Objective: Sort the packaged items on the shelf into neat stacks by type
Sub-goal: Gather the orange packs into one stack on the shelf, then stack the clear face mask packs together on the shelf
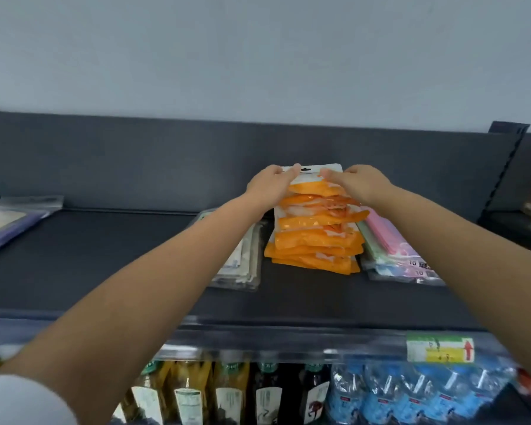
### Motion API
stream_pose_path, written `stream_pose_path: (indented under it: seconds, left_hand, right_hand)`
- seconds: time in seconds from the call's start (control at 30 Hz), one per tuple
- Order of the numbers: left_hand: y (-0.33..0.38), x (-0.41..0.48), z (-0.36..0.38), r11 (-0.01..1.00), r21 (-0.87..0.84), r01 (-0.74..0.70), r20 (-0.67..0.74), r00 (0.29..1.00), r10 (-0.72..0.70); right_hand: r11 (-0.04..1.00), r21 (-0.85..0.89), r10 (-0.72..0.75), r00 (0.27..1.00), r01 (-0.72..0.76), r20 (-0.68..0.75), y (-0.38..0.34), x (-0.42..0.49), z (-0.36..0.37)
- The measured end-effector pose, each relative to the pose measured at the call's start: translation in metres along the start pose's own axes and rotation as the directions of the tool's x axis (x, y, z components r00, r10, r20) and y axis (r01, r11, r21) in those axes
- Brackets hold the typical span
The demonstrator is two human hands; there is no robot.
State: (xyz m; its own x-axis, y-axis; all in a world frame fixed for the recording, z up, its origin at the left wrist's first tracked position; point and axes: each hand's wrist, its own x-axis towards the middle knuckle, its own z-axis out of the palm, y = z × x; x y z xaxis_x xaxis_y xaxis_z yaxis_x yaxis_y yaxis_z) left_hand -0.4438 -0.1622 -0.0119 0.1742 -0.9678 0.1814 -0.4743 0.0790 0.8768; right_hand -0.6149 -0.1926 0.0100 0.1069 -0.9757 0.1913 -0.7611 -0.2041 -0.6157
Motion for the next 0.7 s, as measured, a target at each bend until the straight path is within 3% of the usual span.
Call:
stream_pose_path:
  seconds: [0.2,0.37,0.53,0.7]
  left_hand:
    - [-0.008,0.001,-0.006,0.984,-0.110,0.142,0.030,0.990,-0.140]
    - [-0.002,-0.014,-0.020,0.992,-0.056,0.109,-0.019,0.994,-0.110]
    - [-0.023,-0.021,-0.073,0.991,0.089,0.096,-0.146,0.986,-0.083]
    - [-0.072,-0.045,-0.169,0.926,0.348,0.142,-0.266,0.963,-0.048]
  right_hand:
    - [0.995,-0.079,-0.074,0.993,0.067,-0.097,0.003,0.001,0.003]
    - [0.959,-0.226,-0.221,0.948,0.169,-0.228,-0.017,-0.012,0.009]
    - [0.913,-0.187,-0.389,0.913,0.364,-0.121,-0.078,-0.026,0.043]
    - [0.893,-0.089,-0.439,0.898,0.441,0.042,-0.153,-0.038,0.114]
